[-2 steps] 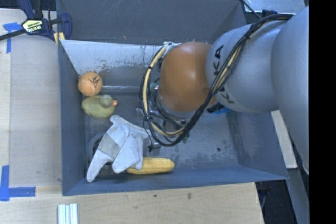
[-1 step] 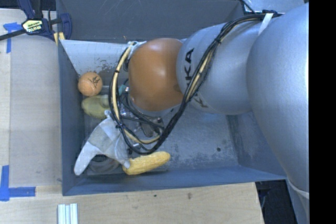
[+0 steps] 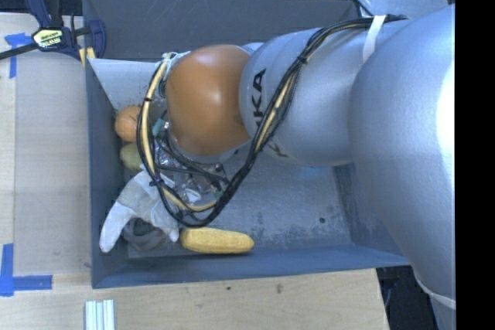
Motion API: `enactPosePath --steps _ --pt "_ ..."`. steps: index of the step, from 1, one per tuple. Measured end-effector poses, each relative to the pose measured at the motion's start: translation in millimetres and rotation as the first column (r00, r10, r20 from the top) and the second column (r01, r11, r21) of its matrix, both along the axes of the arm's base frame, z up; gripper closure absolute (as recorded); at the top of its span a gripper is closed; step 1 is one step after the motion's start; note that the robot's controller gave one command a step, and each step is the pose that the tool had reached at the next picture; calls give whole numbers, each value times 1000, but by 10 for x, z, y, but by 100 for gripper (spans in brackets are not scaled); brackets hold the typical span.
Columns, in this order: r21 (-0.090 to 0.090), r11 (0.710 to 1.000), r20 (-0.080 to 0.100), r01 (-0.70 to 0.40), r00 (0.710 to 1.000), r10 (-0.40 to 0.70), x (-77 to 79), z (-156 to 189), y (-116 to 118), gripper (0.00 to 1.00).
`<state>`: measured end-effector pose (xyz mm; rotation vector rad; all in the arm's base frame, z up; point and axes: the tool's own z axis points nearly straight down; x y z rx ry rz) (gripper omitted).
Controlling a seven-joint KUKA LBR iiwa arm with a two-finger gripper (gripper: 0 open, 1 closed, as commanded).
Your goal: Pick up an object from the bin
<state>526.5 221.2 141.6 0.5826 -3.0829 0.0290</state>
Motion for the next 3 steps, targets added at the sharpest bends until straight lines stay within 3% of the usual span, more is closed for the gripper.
enactPosePath --steps 1,2,3 --pt "-6 963 -12 -270 963 270 3 -378 -13 0" --pt "-15 902 -23 -432 902 432 109 -702 -81 100" --pt "-15 902 -23 -432 902 431 109 -702 -81 100"
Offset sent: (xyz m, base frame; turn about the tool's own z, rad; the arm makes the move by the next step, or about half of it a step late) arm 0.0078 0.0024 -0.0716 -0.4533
